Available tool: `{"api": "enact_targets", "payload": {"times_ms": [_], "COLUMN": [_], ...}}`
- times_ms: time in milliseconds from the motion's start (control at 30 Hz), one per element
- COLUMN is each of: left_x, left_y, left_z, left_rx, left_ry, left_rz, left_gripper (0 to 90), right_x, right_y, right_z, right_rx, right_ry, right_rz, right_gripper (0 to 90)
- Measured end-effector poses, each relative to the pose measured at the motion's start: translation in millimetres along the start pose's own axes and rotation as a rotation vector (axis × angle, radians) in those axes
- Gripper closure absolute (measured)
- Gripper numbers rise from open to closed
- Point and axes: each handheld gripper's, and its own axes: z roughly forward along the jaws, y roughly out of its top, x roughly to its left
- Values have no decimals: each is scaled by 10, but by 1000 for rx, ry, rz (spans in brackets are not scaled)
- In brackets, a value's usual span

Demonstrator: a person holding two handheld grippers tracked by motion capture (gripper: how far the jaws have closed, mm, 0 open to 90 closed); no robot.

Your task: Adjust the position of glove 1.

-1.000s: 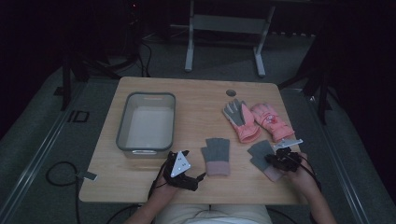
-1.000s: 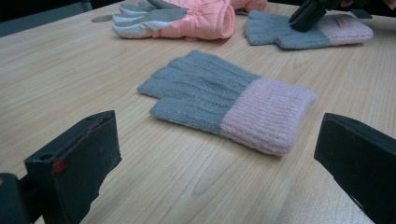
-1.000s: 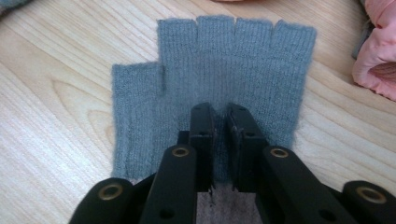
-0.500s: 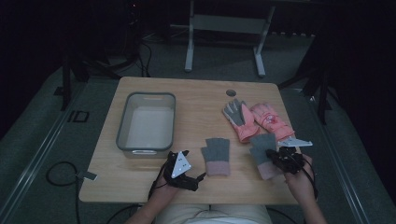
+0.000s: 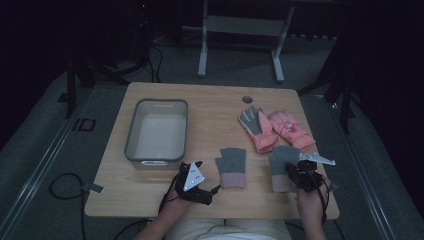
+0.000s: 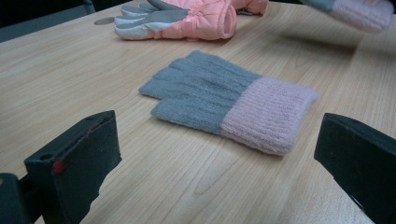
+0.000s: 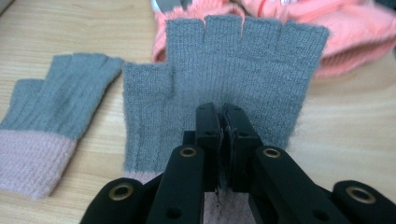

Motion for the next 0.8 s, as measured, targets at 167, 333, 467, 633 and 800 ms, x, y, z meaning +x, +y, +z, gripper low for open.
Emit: {"api": "enact_targets", "payload": {"times_ms": [167, 333, 467, 633, 800], "left_x": [-3, -6, -10, -7, -3], "left_y": [0, 0, 0, 0, -3], "left_z": [1, 1, -1, 0, -9], "left_rx": [0, 0, 0, 1, -5], "left_ry": [-1, 0, 0, -4, -4], "left_rz": [3, 7, 13, 11, 7], "left_gripper": [0, 0, 0, 0, 0], "right_x": [18, 24, -10, -59, -90], "right_y": [-156, -225, -271, -306, -244], "right_z": [182, 326, 401, 430, 382], "right_rx": [49, 64, 78, 67, 67], "right_ry": [-22, -43, -56, -36, -14], "right_rz": [20, 15, 17, 28, -20], "right_gripper": [859, 854, 840, 803, 755]}}
